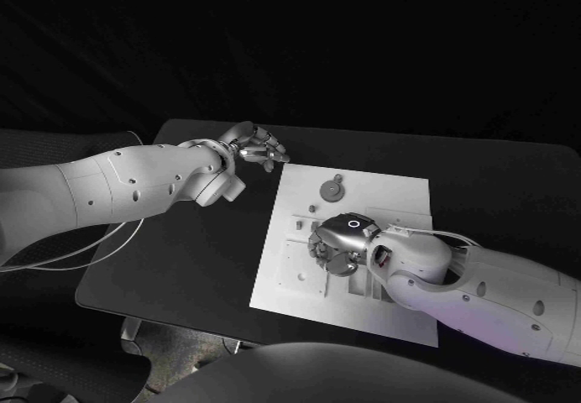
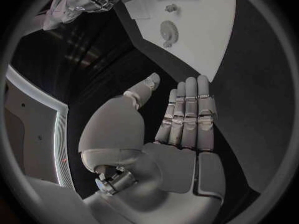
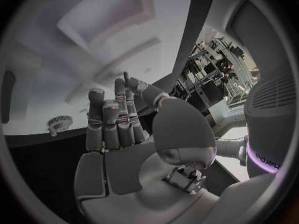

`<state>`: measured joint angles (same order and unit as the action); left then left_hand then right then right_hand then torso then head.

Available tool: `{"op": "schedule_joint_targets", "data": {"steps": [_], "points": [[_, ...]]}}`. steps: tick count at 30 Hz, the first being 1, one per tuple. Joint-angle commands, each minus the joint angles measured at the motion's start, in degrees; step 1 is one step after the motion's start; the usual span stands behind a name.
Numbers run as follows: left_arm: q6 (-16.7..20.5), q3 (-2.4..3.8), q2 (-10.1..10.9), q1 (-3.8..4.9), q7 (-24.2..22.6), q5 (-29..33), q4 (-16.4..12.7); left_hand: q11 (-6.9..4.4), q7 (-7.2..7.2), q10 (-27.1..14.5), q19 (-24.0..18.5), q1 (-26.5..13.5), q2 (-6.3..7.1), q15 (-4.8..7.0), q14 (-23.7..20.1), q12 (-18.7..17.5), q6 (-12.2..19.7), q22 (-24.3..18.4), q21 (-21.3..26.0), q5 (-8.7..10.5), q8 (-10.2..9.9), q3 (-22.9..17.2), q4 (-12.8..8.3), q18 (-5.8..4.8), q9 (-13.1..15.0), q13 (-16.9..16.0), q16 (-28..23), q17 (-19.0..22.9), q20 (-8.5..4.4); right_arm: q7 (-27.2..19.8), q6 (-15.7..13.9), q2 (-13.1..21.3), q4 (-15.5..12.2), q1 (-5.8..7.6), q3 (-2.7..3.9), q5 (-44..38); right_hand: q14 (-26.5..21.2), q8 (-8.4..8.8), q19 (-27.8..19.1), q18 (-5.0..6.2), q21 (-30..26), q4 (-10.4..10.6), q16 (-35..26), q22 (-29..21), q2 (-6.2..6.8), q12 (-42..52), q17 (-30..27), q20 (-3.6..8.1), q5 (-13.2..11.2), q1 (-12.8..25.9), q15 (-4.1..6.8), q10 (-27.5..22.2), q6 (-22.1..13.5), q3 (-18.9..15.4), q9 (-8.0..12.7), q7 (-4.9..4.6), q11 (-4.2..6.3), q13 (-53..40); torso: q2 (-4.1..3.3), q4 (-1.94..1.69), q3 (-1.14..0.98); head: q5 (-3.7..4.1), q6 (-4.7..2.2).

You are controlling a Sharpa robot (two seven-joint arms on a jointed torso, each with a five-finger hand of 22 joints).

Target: Assemble the parts on the task board

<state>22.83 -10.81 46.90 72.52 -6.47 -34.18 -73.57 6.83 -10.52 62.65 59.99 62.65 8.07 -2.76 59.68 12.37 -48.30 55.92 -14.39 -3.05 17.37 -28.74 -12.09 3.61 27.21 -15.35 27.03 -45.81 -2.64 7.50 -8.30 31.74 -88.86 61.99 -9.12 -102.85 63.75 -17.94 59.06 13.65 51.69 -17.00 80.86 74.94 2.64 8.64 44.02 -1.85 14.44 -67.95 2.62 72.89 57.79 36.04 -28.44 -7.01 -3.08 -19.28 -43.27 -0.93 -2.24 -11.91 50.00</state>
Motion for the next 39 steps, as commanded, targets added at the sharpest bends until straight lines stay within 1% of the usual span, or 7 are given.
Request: {"op": "schedule_joint_targets", "data": {"steps": [1,15,26,34,36,39], "points": [[0.21,0.03,-0.04,0.04,-0.26,-0.13,-0.11,0.34,-0.02,-0.13,0.33,0.31,-0.13,-0.16,0.39,-0.34,0.38,0.09,0.32,-0.09,0.20,0.06,0.39,0.61,-0.08,0.08,-0.32,-0.09,-0.10,-0.23,0.74,-0.04,-0.04,-0.20,-0.19,-0.90,-0.03,-0.44,-0.05,1.35,-0.12,0.26,0.05,0.41,-0.23,-0.15,-0.01,0.38,-0.03,0.49,0.12,0.31,0.25,0.10,-0.01,-0.07,-0.34,-0.04,-0.01,0.01,-0.04,-0.05,0.00],[0.27,0.03,0.01,0.04,-0.27,-0.13,-0.09,0.34,-0.01,-0.10,0.33,0.36,-0.13,-0.16,0.41,-0.39,0.39,0.11,0.35,-0.09,0.22,0.05,0.38,0.61,-0.09,0.09,-0.40,-0.19,-0.11,-0.09,-1.21,0.68,-0.87,-0.20,-0.19,-1.31,0.10,-0.57,0.14,1.35,0.00,0.24,0.16,0.46,-0.25,-0.12,0.02,0.45,0.05,0.38,0.24,0.61,0.52,0.15,-0.07,0.05,-0.22,-0.15,0.01,0.03,-0.03,-0.22,0.00],[0.24,0.03,0.02,0.03,-0.25,-0.14,-0.12,0.34,-0.01,-0.09,0.34,0.37,-0.13,-0.16,0.43,-0.42,0.40,0.14,0.37,-0.09,0.24,0.06,0.39,0.61,-0.11,0.09,-0.46,-0.26,-0.11,-0.28,-0.04,0.47,-0.45,-0.20,-0.19,-1.03,0.13,-0.58,0.18,1.35,0.02,0.25,0.18,0.46,-0.20,-0.15,0.02,0.47,0.05,0.38,0.27,0.66,0.55,0.15,-0.08,0.07,-0.20,-0.17,0.00,0.05,-0.01,-0.28,0.00],[0.24,0.03,0.04,0.03,-0.21,-0.14,-0.13,0.35,-0.01,-0.08,0.35,0.36,-0.13,-0.16,0.45,-0.45,0.40,0.15,0.39,-0.09,0.25,0.07,0.41,0.60,-0.12,0.09,-0.51,-0.32,-0.11,-0.15,1.58,0.00,0.27,-0.20,-0.23,-0.79,0.12,-0.54,0.18,1.35,0.01,0.26,0.16,0.46,-0.16,-0.21,0.01,0.47,0.02,0.43,0.26,0.63,0.50,0.13,-0.06,0.05,-0.21,-0.17,-0.02,-0.01,-0.03,-0.26,0.00],[0.22,0.03,0.03,0.03,-0.19,-0.14,-0.12,0.35,-0.01,-0.07,0.35,0.36,-0.13,-0.16,0.45,-0.46,0.40,0.15,0.39,-0.09,0.26,0.07,0.42,0.60,-0.12,0.09,-0.52,-0.33,-0.11,-0.13,1.85,-0.14,0.52,-0.20,-0.32,-0.63,0.09,-0.50,0.14,1.35,-0.02,0.26,0.14,0.46,-0.11,-0.27,0.00,0.46,0.01,0.49,0.25,0.58,0.44,0.11,-0.05,0.02,-0.23,-0.16,-0.01,0.01,-0.02,-0.28,0.00],[0.19,0.03,0.01,0.04,-0.19,-0.14,-0.14,0.35,-0.01,-0.07,0.35,0.36,-0.13,-0.16,0.46,-0.46,0.40,0.16,0.40,-0.09,0.26,0.07,0.42,0.60,-0.12,0.09,-0.54,-0.35,-0.11,-0.12,2.21,-0.29,0.68,-0.21,-0.65,-0.45,-0.01,-0.29,0.02,1.35,-0.10,0.27,0.08,0.45,0.05,-0.54,-0.03,0.41,-0.18,0.69,0.14,0.30,0.10,0.02,0.04,-0.14,-0.35,-0.11,0.01,0.00,-0.01,-0.30,0.00]]}}
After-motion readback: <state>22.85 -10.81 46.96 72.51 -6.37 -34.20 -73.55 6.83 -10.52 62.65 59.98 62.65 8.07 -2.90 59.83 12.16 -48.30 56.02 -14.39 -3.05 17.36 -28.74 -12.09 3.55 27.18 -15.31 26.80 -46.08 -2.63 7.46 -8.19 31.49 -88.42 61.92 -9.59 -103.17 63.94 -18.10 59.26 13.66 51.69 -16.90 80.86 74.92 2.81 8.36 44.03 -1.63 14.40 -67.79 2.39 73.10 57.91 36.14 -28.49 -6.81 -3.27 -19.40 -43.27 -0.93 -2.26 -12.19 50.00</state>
